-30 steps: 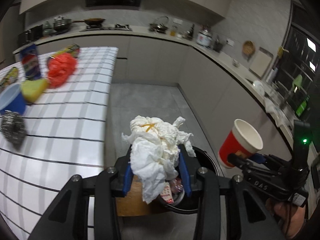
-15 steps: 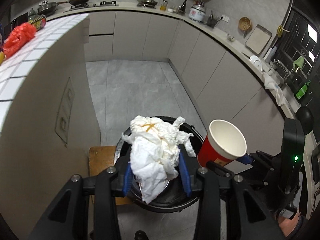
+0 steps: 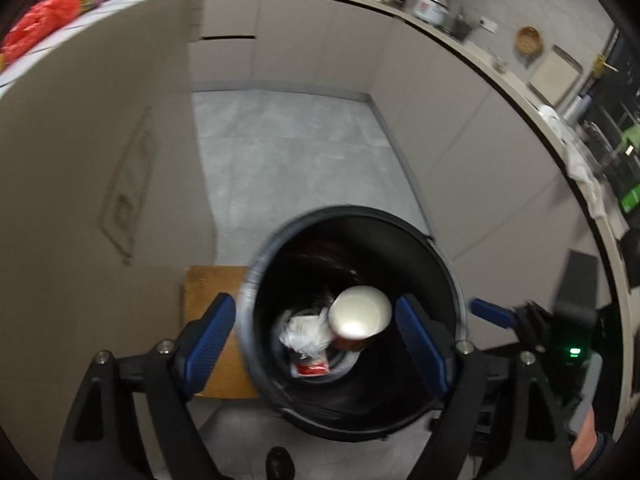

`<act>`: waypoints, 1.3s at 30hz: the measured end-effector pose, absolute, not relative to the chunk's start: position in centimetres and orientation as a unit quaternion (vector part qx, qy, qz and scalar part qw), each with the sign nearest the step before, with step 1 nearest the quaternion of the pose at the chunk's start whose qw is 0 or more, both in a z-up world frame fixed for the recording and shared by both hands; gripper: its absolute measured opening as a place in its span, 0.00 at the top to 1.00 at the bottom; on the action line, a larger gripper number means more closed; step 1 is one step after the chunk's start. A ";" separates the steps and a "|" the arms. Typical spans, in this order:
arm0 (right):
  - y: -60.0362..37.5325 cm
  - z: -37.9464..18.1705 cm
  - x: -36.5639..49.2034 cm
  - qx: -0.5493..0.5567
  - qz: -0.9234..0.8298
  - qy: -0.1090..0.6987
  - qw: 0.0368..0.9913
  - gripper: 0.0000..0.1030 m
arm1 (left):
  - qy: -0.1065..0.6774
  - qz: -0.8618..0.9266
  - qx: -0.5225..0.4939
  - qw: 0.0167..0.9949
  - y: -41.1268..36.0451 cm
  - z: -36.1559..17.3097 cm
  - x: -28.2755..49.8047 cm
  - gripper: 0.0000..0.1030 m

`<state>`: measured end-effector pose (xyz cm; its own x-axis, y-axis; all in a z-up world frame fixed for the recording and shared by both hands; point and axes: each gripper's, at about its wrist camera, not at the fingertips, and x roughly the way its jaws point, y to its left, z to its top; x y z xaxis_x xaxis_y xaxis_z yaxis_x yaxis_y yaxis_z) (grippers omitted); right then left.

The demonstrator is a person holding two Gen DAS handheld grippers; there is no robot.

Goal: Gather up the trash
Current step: 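Open both tools to drop the tissue and cup into the bin, then move both tools back toward the steel scrubber and blue cup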

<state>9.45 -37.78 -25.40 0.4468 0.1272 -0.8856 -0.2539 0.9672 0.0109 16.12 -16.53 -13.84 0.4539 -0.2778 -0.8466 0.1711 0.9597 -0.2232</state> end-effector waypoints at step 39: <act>-35.5 -9.4 10.1 0.053 0.020 0.471 0.880 0.10 | 0.370 -0.101 -0.063 0.921 -7.7 -0.7 12.3 0.17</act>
